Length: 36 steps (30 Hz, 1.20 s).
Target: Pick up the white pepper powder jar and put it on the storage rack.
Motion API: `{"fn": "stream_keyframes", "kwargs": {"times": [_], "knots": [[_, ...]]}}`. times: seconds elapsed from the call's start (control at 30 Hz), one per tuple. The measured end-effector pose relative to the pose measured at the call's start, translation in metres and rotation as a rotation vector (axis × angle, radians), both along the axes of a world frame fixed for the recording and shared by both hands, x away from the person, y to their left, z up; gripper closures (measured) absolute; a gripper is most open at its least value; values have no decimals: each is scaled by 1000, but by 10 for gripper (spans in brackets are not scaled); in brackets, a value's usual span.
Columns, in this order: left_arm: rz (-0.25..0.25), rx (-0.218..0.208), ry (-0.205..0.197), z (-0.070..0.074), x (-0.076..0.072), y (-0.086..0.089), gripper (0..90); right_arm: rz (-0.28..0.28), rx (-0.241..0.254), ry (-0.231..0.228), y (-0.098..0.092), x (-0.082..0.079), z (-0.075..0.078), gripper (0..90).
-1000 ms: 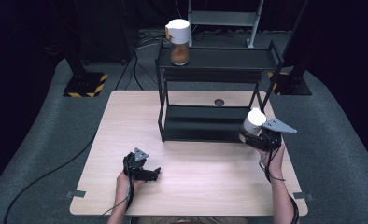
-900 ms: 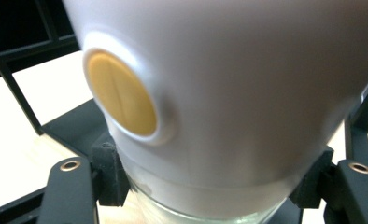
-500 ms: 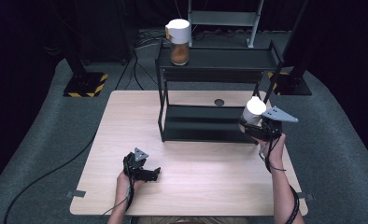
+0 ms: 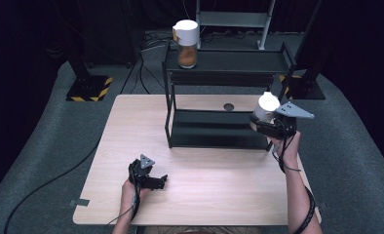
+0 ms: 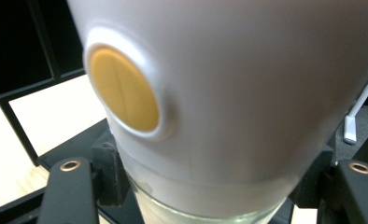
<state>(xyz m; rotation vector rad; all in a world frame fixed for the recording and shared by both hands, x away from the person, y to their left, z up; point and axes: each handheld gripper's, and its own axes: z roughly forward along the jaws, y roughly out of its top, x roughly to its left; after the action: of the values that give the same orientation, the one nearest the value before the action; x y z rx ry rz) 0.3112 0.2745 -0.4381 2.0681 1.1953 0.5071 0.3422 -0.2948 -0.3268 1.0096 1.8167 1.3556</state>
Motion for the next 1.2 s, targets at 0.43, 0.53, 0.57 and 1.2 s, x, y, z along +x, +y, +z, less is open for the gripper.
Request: {"fn": "stream_keyframes", "kwargs": {"times": [0.43,0.53,0.57,1.2], "knots": [[-1,1,-1,0,0,0,10,-5,1,-24,-4,5,21,302],[0,1,0,0,0,0,11,-5,2,-28,-4,6,26,302],[0,1,-1,0,0,0,10,-4,0,-29,-4,6,27,302],[1,-1,-1,0,0,0,11,-3,-5,-57,-4,10,55,302]]}}
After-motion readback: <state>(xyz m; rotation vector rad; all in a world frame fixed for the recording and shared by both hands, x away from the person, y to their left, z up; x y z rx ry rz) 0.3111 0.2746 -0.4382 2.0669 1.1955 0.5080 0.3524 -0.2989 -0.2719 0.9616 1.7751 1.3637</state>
